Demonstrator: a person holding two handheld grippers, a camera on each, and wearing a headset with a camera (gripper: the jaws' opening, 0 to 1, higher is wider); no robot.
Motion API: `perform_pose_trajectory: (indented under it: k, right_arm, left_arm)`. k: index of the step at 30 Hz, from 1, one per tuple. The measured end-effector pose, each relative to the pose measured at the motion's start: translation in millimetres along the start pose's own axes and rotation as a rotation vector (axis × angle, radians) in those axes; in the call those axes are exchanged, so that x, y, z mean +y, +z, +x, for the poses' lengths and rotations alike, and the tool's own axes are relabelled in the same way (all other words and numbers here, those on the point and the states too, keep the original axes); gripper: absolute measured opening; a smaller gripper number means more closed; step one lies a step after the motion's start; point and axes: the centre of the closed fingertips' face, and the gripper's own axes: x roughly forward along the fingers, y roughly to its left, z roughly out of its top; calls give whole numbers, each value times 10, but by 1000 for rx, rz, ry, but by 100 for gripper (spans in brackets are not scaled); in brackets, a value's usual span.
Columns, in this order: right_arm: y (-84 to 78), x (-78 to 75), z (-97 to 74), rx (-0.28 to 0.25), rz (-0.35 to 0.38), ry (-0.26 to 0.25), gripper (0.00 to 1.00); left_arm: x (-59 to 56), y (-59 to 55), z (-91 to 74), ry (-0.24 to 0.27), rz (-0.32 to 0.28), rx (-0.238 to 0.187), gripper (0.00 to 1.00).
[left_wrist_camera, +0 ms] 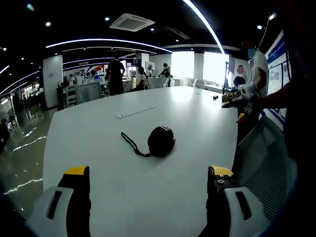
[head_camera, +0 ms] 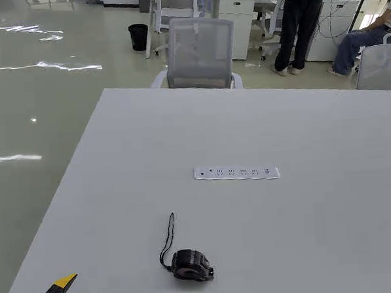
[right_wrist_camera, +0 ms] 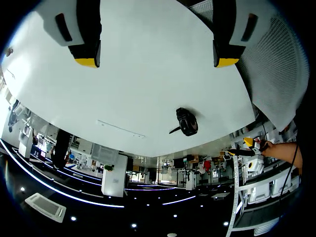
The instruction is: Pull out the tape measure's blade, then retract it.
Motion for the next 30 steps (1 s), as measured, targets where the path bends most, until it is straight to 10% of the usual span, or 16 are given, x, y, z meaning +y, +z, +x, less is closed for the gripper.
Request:
perform_pose_trajectory:
  k: [30]
  right_arm:
    - [278,173,516,-18,-62,108,93]
  left_arm:
    - [-151,154,461,-93,33,1,95]
